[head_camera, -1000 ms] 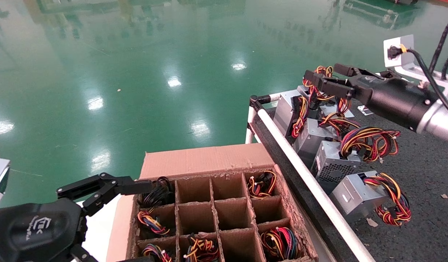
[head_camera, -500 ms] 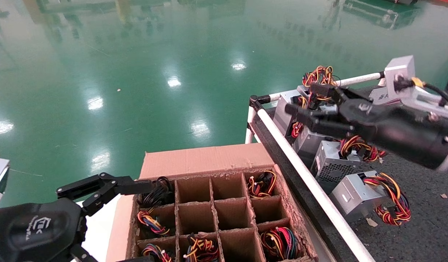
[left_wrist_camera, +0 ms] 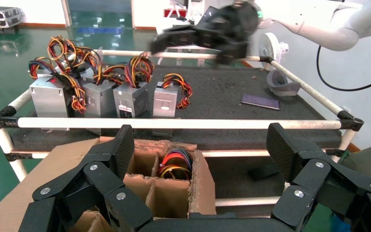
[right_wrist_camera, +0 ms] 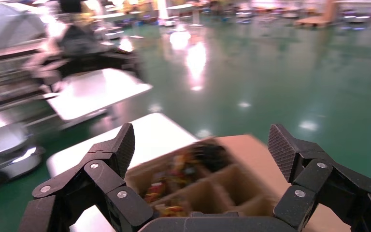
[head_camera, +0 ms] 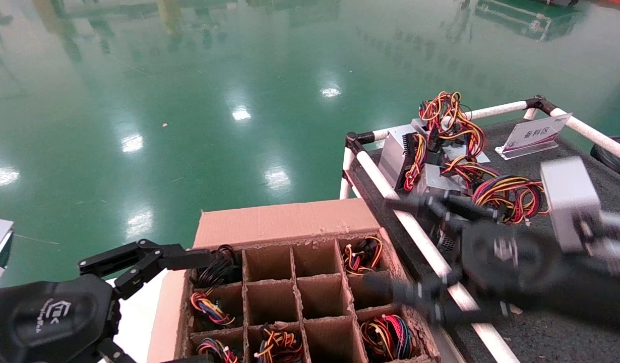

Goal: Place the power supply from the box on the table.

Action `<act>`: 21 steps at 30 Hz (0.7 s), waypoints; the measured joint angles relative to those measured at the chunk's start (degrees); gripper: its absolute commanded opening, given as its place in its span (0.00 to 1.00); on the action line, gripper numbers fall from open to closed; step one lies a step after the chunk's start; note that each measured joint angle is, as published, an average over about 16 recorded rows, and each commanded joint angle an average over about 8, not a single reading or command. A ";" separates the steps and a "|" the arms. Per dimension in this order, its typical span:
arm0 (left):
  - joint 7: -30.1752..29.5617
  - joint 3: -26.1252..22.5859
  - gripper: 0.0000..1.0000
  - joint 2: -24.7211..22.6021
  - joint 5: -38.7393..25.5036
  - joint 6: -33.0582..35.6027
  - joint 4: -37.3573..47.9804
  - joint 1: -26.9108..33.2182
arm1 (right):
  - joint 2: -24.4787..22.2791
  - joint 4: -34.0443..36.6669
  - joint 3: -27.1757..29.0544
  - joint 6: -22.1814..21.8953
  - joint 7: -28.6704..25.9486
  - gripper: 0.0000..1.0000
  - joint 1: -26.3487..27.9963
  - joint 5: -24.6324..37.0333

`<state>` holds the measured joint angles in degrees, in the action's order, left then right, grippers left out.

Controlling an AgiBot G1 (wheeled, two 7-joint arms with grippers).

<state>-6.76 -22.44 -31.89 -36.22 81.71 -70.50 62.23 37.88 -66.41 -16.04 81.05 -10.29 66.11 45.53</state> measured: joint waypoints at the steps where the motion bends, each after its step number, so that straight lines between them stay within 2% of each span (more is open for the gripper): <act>1: 0.00 0.00 1.00 0.00 0.00 0.00 0.00 0.00 | -0.45 -1.14 0.00 0.74 -0.08 1.00 -0.72 -0.58; 10: 0.00 0.00 1.00 0.00 0.01 -0.02 0.01 -0.01 | -3.21 -8.09 0.01 5.21 -0.52 1.00 -5.10 -4.18; 21: 0.00 0.00 1.00 0.01 0.01 -0.03 0.02 -0.02 | -3.43 -8.56 0.02 5.52 -0.56 1.00 -5.44 -4.48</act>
<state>-6.76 -22.44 -31.89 -36.21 81.69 -70.48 62.22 34.45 -74.98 -16.02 86.57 -10.86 60.67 41.05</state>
